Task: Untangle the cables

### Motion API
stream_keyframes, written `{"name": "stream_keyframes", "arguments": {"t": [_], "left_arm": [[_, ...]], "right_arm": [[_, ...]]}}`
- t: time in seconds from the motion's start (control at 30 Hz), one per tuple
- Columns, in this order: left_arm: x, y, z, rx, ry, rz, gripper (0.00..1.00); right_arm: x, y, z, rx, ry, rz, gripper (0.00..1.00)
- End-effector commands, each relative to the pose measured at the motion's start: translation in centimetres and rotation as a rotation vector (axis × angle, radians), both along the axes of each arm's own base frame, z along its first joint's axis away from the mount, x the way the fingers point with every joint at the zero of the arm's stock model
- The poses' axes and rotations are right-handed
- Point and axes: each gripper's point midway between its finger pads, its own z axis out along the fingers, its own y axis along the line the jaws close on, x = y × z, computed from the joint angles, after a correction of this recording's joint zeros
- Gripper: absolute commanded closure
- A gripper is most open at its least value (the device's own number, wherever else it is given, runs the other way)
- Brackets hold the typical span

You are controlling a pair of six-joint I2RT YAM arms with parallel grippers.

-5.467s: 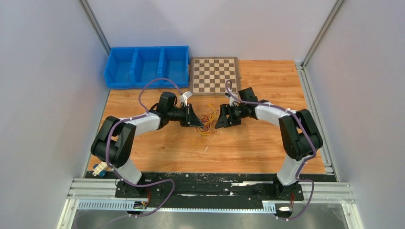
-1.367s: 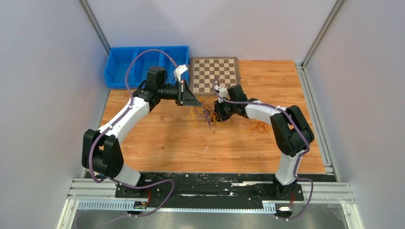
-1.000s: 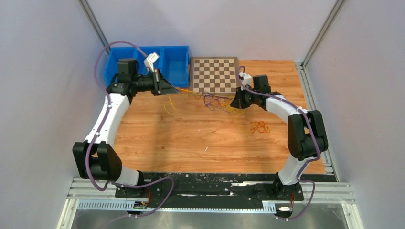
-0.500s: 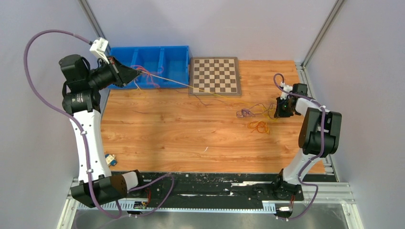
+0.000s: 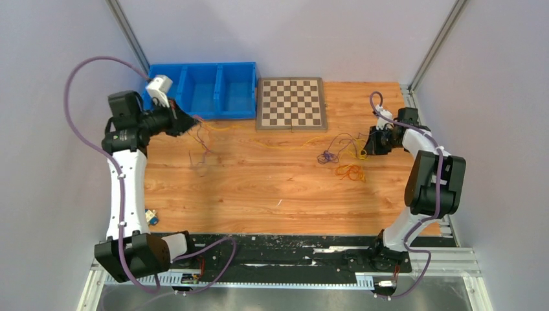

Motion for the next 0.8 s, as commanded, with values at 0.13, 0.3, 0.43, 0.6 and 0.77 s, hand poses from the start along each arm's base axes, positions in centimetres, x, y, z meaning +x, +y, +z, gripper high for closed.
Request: {"name": "stream_keyframes", "arguments": {"t": [0.13, 0.3, 0.43, 0.6, 0.77], "left_arm": [[-3.0, -3.0, -10.5, 0.224, 0.128, -0.189, 0.31], [-3.5, -10.2, -8.1, 0.159, 0.008, -0.405, 0.14], [-3.3, -16.5, -5.4, 0.091, -0.076, -0.551, 0.12], [-5.3, -23.9, -4.5, 0.004, -0.110, -0.738, 0.00], [-5.4, -28.0, -6.2, -0.039, -0.079, -0.789, 0.01]], "right_arm": [[-2.2, 12.3, 13.6, 0.337, -0.247, 0.389, 1.00], [-5.0, 18.5, 19.1, 0.419, -0.332, 0.587, 1.00], [-6.8, 21.9, 21.6, 0.433, -0.378, 0.696, 1.00], [-7.9, 24.6, 23.3, 0.463, -0.386, 0.739, 1.00], [-8.7, 26.2, 24.8, 0.503, -0.396, 0.759, 1.00]]}}
